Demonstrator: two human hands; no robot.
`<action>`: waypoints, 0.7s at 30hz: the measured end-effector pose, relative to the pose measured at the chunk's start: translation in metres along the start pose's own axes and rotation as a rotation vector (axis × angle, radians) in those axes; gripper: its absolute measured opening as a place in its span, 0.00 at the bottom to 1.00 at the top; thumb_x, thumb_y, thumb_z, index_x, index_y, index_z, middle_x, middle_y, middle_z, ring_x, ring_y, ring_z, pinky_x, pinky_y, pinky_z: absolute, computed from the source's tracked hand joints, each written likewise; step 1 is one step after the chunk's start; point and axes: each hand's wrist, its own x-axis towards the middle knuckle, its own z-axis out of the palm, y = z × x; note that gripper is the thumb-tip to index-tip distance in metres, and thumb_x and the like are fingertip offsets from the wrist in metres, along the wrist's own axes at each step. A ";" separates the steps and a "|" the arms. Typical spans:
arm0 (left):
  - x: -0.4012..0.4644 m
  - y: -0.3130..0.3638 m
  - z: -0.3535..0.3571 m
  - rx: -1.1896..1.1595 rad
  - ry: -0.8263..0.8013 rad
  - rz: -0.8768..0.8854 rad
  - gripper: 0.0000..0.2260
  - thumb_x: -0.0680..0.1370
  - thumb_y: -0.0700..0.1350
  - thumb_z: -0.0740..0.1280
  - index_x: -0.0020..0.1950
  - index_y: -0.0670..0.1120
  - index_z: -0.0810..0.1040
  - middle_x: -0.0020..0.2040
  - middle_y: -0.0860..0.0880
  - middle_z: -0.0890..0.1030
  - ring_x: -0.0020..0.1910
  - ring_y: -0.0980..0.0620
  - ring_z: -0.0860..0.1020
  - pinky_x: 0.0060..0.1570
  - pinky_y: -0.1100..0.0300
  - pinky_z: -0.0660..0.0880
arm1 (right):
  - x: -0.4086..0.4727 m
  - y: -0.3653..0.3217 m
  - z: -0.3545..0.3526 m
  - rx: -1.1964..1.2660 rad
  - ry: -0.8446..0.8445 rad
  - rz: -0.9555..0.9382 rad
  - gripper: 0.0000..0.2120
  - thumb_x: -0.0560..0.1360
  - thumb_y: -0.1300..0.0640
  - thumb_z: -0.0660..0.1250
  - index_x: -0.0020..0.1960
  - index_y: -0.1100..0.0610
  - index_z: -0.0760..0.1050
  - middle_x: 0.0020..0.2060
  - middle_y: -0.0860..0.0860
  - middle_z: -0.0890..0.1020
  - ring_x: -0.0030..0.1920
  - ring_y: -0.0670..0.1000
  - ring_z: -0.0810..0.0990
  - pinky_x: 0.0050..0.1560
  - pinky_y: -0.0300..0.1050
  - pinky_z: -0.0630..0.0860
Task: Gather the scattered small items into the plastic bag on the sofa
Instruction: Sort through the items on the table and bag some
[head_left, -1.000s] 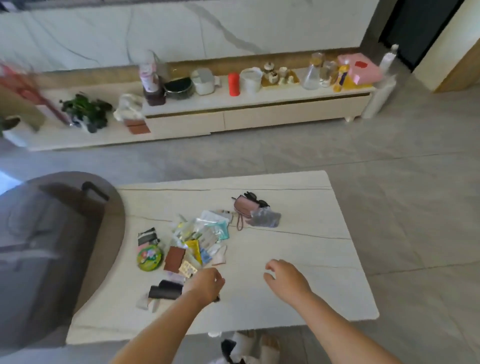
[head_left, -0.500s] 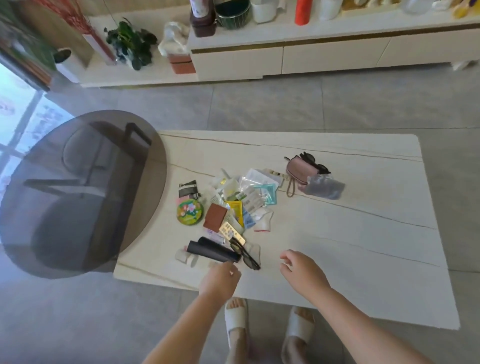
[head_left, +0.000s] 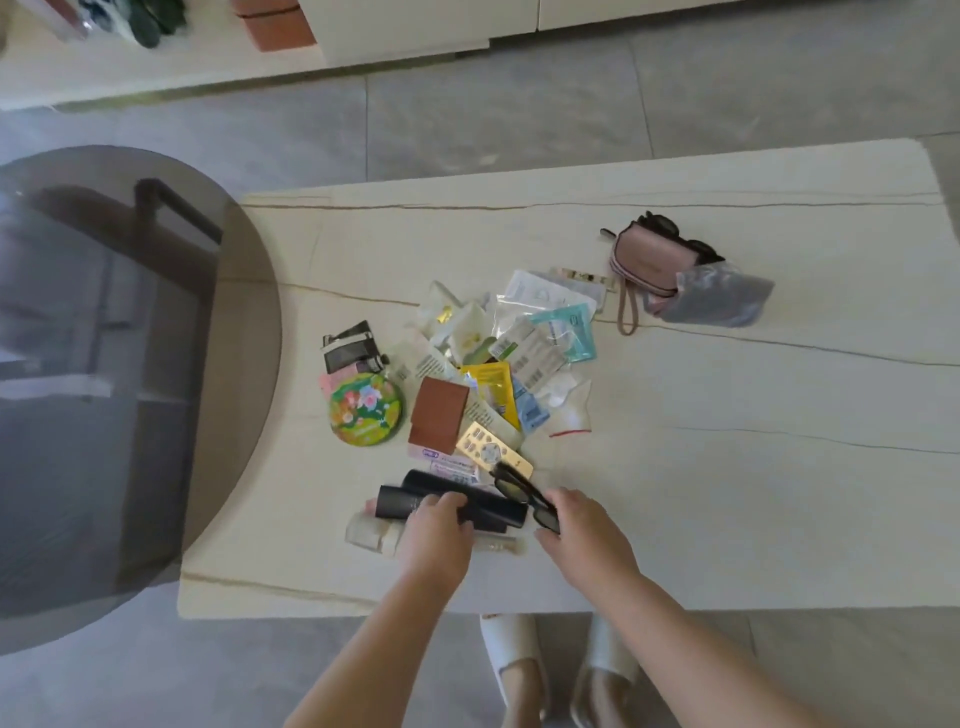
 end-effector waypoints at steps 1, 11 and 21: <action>0.009 -0.004 0.004 -0.003 0.003 -0.017 0.18 0.79 0.46 0.62 0.69 0.49 0.70 0.66 0.48 0.74 0.63 0.48 0.74 0.59 0.56 0.73 | 0.005 0.000 0.010 -0.014 0.009 0.004 0.19 0.77 0.49 0.63 0.66 0.52 0.66 0.56 0.50 0.76 0.56 0.50 0.75 0.48 0.39 0.71; 0.056 -0.002 0.048 -0.776 0.014 -0.539 0.19 0.75 0.47 0.69 0.61 0.41 0.69 0.51 0.41 0.81 0.48 0.44 0.82 0.46 0.51 0.81 | 0.058 0.016 0.050 -0.086 0.078 0.139 0.15 0.77 0.50 0.63 0.62 0.52 0.68 0.56 0.49 0.78 0.56 0.52 0.77 0.49 0.43 0.72; 0.074 0.011 0.051 -0.936 0.135 -0.685 0.26 0.72 0.42 0.73 0.62 0.43 0.60 0.56 0.38 0.78 0.51 0.40 0.81 0.53 0.47 0.79 | 0.052 0.026 0.025 0.092 0.104 -0.022 0.13 0.76 0.52 0.62 0.58 0.56 0.71 0.53 0.51 0.73 0.48 0.52 0.76 0.45 0.47 0.74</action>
